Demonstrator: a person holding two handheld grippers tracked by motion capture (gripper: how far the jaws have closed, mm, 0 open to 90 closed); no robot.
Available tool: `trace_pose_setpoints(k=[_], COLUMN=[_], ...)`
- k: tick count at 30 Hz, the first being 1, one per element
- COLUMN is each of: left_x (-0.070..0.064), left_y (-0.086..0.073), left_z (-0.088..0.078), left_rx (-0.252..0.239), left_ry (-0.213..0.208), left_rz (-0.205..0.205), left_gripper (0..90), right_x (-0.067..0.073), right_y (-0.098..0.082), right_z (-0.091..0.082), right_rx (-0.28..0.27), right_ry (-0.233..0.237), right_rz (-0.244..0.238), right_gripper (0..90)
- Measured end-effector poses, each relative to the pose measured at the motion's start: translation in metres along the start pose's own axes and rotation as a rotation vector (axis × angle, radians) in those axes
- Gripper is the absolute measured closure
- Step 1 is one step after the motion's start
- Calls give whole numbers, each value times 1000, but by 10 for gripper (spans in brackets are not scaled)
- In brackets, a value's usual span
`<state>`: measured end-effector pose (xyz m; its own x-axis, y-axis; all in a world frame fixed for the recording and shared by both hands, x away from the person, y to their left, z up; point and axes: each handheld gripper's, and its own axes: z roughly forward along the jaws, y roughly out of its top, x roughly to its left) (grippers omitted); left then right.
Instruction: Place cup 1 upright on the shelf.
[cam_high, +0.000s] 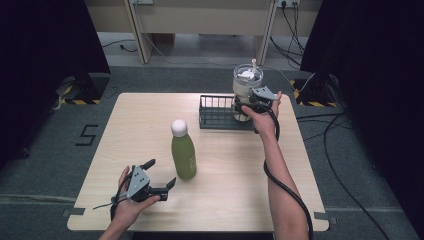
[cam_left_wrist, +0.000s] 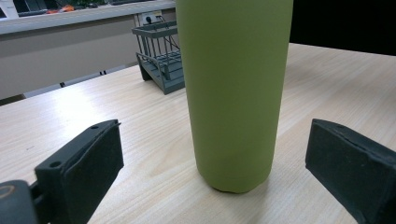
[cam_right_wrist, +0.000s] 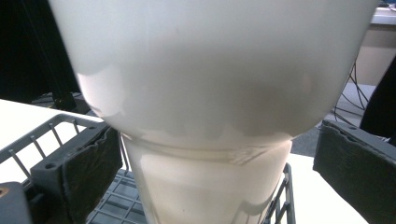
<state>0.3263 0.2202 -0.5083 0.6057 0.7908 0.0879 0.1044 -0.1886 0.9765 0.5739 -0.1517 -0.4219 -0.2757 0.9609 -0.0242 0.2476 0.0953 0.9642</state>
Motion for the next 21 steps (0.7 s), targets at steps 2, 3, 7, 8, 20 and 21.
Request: trace_pose_setpoints(k=[2, 3, 7, 8, 20, 21], left_x=[0, 0, -1, -1, -1, -1], left_y=[0, 0, 0, 0, 1, 1], left_z=[0, 0, 0, 0, 0, 0], left_rx=[-1, -1, -1, -1, 0, -1], left_ry=[0, 0, 0, -1, 1, 1], left_rz=[1, 1, 3, 2, 7, 7], left_gripper=[32, 32, 32, 32, 31, 31], right_x=[0, 0, 1, 2, 3, 3], right_y=[0, 0, -1, -1, -7, -8], right_z=[-2, -3, -8, -9, -22, -23], right_rx=[-2, -1, -6, -4, -2, -1], right_ry=[3, 2, 6, 6, 14, 14], right_rz=[0, 1, -4, -6, -5, -4], right_gripper=[15, 15, 18, 18, 27, 28])
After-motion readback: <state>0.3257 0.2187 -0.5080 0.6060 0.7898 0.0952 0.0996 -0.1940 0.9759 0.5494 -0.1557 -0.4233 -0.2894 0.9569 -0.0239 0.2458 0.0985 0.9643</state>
